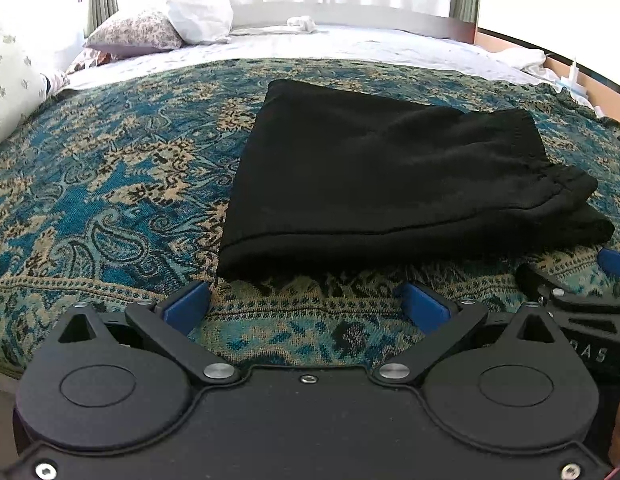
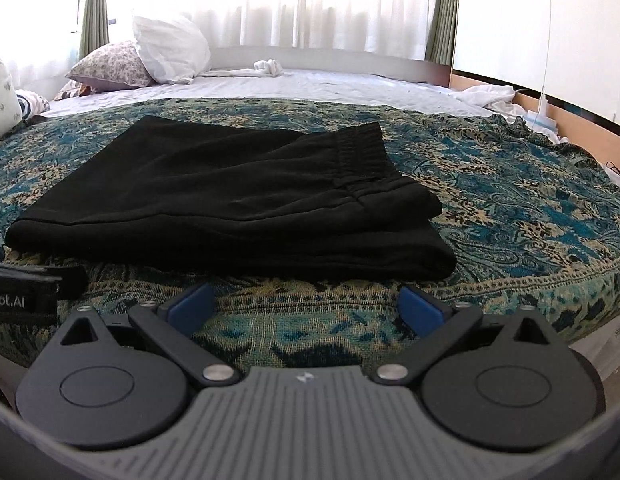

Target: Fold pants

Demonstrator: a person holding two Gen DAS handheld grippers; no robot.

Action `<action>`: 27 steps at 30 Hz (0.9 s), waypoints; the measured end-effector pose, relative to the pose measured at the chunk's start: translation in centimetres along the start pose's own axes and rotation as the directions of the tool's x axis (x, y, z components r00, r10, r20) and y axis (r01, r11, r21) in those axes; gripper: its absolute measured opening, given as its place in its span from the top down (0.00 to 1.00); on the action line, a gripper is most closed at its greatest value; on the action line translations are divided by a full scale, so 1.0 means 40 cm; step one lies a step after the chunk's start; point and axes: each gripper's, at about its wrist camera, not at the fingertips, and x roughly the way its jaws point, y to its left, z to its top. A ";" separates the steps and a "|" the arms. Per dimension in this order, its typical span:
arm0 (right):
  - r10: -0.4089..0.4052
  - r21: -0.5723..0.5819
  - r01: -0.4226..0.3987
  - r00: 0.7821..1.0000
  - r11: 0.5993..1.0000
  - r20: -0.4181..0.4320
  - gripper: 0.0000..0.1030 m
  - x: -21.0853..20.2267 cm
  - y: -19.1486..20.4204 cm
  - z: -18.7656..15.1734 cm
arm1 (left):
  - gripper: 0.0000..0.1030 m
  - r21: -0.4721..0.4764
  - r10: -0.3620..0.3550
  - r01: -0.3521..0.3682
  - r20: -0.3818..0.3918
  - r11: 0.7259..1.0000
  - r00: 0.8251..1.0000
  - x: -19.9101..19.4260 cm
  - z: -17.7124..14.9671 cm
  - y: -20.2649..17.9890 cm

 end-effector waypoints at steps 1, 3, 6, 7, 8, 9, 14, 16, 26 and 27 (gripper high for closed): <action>-0.002 -0.002 0.002 1.000 1.000 0.002 0.00 0.000 0.001 -0.001 | 0.00 -0.004 -0.004 0.004 -0.004 1.000 1.000 0.003 0.003 0.001; -0.003 -0.008 0.003 1.000 1.000 0.004 0.00 0.000 0.002 -0.003 | 0.00 -0.004 -0.006 0.006 -0.012 1.000 1.000 0.008 0.008 0.000; 0.000 -0.003 0.000 1.000 1.000 0.003 0.00 0.000 0.002 -0.003 | 0.00 -0.007 0.003 -0.003 -0.015 1.000 1.000 0.014 0.012 -0.005; 0.000 -0.005 0.000 1.000 1.000 0.003 0.00 0.000 0.002 -0.003 | 0.00 -0.007 0.007 -0.007 -0.014 1.000 1.000 0.015 0.012 -0.007; 0.000 -0.006 0.000 1.000 1.000 0.002 0.00 0.001 0.002 -0.003 | 0.00 -0.006 0.011 -0.011 -0.012 1.000 1.000 0.016 0.011 -0.008; 0.000 -0.007 0.000 1.000 1.000 0.000 0.00 0.001 0.002 -0.003 | 0.00 -0.005 0.013 -0.013 -0.012 1.000 1.000 0.016 0.011 -0.009; 0.002 -0.010 -0.002 1.000 1.000 0.000 0.00 0.001 0.004 -0.004 | 0.00 -0.007 -0.003 0.003 -0.024 1.000 1.000 0.019 0.016 0.000; 0.001 -0.010 -0.001 1.000 1.000 0.000 0.00 0.002 0.004 -0.004 | 0.00 -0.014 -0.012 0.011 -0.030 1.000 0.999 0.020 0.019 0.005; 0.001 -0.011 -0.001 1.000 1.000 0.000 0.00 0.001 0.004 -0.004 | 0.00 -0.018 0.005 -0.005 -0.028 1.000 1.000 0.021 0.018 -0.002; 0.001 -0.011 -0.001 1.000 1.000 0.000 0.00 0.001 0.004 -0.004 | 0.00 -0.017 0.005 -0.005 -0.027 1.000 1.000 0.021 0.018 -0.002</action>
